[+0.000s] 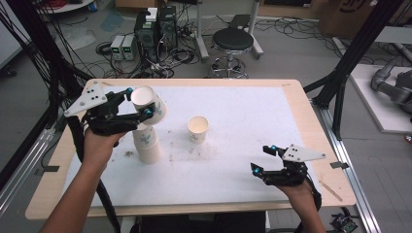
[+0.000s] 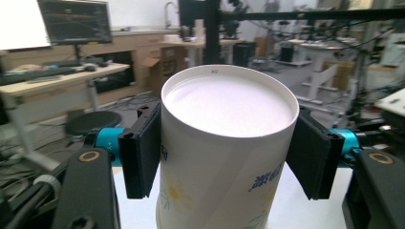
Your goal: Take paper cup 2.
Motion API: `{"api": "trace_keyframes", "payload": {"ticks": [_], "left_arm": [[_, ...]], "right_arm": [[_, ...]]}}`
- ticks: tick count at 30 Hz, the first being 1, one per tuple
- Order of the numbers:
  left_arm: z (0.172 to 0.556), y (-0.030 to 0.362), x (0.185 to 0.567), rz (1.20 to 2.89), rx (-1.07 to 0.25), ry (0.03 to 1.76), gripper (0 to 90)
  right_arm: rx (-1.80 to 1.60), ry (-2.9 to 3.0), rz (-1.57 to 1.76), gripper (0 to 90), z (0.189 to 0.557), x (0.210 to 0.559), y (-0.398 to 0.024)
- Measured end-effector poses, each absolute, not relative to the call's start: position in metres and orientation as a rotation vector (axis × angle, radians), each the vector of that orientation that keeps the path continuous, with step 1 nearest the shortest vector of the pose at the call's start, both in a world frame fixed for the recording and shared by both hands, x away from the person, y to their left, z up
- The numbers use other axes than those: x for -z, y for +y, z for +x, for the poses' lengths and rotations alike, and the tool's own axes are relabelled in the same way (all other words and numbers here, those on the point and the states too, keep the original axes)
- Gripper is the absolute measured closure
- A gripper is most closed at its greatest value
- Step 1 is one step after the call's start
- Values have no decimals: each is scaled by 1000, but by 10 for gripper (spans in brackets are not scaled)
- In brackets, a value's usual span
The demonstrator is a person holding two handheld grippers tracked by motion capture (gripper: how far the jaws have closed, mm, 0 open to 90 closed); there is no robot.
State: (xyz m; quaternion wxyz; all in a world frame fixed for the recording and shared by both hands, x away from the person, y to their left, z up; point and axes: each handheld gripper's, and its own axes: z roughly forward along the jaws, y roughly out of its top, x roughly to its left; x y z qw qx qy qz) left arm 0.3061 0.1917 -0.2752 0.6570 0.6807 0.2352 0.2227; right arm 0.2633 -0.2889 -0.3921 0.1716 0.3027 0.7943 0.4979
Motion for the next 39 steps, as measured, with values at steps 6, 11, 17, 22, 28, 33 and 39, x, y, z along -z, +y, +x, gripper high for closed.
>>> {"api": "trace_keyframes", "payload": {"ticks": [6, 11, 17, 22, 28, 33, 39], "left_arm": [[306, 166, 283, 1571, -429, 469, 344], [307, 147, 292, 1595, -370, 440, 344], [308, 131, 306, 1610, -317, 428, 343], [312, 122, 317, 1657, -313, 410, 342], [313, 114, 330, 1659, -282, 415, 342], [311, 108, 336, 1671, -272, 413, 342], [312, 102, 342, 1677, -250, 404, 341]], "right_arm": [[-1420, 2246, 842, 228, 263, 390, -290], [-1415, 2252, 842, 216, 263, 389, -290], [-1424, 2267, 842, 208, 265, 390, -288], [-1422, 2287, 830, 204, 269, 391, -282], [-1421, 2317, 817, 205, 271, 394, -277], [-1436, 2323, 815, 204, 270, 394, -276], [-1476, 2333, 775, 200, 267, 387, -274]]}}
